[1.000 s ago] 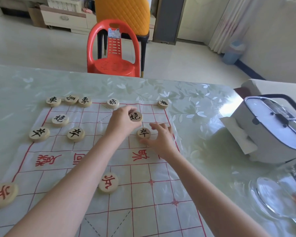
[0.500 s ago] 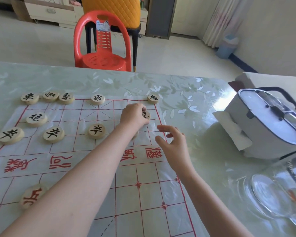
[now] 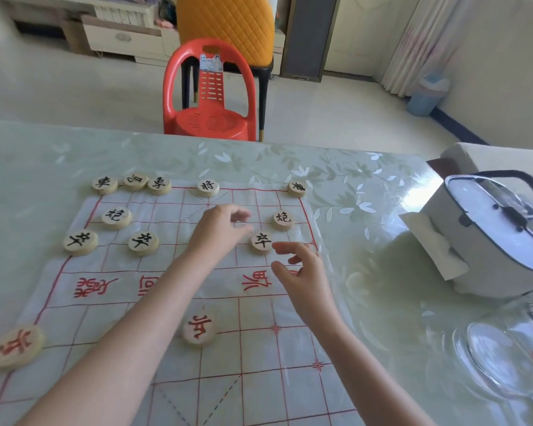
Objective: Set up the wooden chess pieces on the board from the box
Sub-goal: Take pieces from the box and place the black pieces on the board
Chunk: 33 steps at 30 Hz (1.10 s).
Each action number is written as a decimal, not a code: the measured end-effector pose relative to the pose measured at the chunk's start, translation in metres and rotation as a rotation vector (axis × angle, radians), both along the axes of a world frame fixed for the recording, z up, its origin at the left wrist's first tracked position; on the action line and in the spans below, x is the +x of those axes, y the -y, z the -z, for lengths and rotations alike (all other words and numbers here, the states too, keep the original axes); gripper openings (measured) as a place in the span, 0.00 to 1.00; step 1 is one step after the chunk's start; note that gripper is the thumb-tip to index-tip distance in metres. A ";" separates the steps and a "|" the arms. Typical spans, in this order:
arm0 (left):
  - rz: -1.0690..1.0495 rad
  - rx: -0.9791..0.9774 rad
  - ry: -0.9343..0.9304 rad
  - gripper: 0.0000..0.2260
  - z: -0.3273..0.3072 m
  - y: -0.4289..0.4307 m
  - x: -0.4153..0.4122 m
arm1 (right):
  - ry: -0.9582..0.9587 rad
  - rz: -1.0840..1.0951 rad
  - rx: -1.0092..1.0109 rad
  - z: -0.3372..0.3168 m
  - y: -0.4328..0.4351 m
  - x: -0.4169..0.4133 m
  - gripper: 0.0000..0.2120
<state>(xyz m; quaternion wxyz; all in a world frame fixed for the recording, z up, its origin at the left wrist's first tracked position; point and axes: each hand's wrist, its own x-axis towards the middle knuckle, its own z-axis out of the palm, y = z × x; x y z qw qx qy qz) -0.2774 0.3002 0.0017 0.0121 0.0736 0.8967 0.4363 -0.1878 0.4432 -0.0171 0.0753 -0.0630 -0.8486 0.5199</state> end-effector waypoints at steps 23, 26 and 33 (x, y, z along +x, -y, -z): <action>-0.676 -0.319 0.012 0.14 0.018 0.356 0.279 | 0.116 -0.731 0.258 -0.039 0.288 0.090 0.16; -0.683 -0.407 0.026 0.14 0.022 0.363 0.279 | 0.143 -0.747 0.289 -0.037 0.301 0.093 0.17; -0.762 -0.638 0.183 0.12 0.014 0.366 0.270 | 0.165 -0.762 0.319 -0.029 0.316 0.100 0.16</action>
